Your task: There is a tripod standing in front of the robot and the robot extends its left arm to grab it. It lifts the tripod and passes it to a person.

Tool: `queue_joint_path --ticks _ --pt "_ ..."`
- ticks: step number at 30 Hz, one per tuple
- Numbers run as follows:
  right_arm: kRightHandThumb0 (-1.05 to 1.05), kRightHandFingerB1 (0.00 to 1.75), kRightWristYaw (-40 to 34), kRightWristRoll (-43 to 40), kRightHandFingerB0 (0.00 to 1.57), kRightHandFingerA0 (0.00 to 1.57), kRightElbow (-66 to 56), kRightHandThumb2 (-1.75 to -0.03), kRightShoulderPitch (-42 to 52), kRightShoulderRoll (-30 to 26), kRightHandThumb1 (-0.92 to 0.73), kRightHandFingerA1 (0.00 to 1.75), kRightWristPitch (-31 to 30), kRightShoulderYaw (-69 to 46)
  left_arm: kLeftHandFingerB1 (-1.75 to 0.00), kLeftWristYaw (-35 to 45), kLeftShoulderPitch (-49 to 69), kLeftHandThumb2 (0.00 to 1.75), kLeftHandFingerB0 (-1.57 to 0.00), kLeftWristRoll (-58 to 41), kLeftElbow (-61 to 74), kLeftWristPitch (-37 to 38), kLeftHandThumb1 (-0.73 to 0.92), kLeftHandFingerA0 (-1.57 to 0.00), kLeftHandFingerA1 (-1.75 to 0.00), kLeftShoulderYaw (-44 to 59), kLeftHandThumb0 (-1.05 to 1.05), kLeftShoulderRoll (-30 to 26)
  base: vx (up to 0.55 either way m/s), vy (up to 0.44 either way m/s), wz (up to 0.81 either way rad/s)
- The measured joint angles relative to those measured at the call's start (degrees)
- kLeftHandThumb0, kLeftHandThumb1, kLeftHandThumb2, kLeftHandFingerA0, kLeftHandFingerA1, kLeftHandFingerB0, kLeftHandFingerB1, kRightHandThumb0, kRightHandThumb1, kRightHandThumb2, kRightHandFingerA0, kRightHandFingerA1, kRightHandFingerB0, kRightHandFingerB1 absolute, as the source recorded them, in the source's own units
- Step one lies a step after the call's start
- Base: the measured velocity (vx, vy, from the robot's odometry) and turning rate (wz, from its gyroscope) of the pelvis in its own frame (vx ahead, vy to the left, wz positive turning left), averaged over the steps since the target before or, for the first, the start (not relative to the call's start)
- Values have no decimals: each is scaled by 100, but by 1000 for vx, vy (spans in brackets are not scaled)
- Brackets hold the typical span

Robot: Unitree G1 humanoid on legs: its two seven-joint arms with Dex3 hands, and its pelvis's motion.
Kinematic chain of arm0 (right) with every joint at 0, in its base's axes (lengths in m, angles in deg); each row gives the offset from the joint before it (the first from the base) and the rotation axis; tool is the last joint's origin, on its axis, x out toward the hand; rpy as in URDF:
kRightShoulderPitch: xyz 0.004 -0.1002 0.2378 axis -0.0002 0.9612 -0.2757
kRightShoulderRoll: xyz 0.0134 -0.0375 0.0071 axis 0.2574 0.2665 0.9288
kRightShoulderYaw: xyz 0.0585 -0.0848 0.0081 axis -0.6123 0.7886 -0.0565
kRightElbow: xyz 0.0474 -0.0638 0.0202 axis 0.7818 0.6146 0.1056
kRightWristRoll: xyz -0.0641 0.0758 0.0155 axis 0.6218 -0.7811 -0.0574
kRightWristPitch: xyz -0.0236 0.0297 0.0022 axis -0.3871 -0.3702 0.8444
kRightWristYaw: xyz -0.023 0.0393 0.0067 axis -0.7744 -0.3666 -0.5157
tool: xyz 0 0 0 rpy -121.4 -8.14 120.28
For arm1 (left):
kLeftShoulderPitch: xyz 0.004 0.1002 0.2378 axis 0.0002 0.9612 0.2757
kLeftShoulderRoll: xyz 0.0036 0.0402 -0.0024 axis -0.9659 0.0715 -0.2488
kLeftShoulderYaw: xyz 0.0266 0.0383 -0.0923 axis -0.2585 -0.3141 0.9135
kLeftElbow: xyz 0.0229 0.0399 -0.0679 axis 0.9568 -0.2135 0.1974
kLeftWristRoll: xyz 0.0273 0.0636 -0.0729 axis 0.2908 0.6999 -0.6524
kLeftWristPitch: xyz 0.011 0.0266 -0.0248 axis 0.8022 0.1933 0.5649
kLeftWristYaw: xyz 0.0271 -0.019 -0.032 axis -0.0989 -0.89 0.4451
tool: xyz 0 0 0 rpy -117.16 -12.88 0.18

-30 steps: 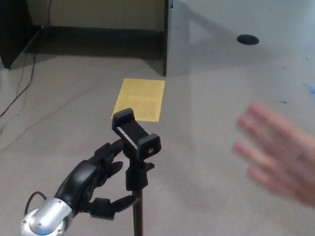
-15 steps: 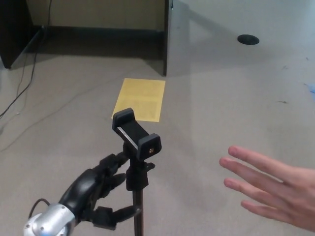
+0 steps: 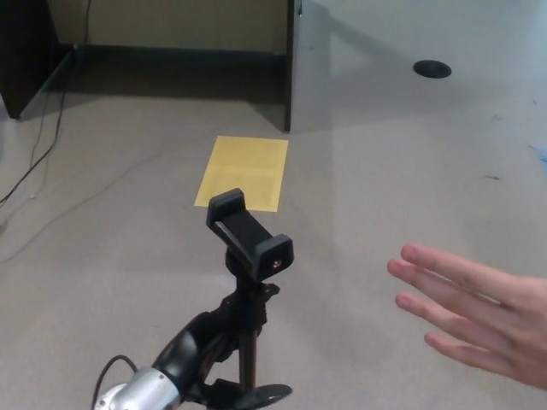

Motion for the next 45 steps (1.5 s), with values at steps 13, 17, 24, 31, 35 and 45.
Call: queue_joint_path --ticks 13,17,24,31,35,45 --pt "-44 48 29 -3 41 66 -76 -82 -46 0 -57 57 27 -2 -48 -651 -65 65 -73 306 -347 6 87 -102 -63 13 -3 438 0 0 0" --pt "-35 36 34 -5 47 69 -75 -60 -107 0 -69 42 26 -6 -81 -959 -80 71 -82 348 -485 169 83 -99 -102 106 -4 627 0 0 0" --pt "-36 36 83 -11 47 68 -50 -60 -175 0 -69 42 28 -9 -111 -1315 -68 76 -72 434 -575 556 85 -87 -137 211 -3 779 0 0 0" --pt "-37 37 85 -5 47 72 -37 -61 -161 -1 -68 44 44 -4 -113 -1386 94 75 -75 415 -414 799 84 -94 -138 262 -2 884 0 0 0" --pt "-38 36 93 -6 47 72 -32 -61 -150 -5 -69 44 46 -6 -118 -1348 157 79 -74 401 108 803 82 -97 -139 261 1 912 0 0 0" --pt "-39 36 107 34 47 73 12 -62 -137 -13 -69 44 43 44 -108 -1037 248 71 -82 148 1979 476 83 -101 -130 251 -3 929 0 0 0"
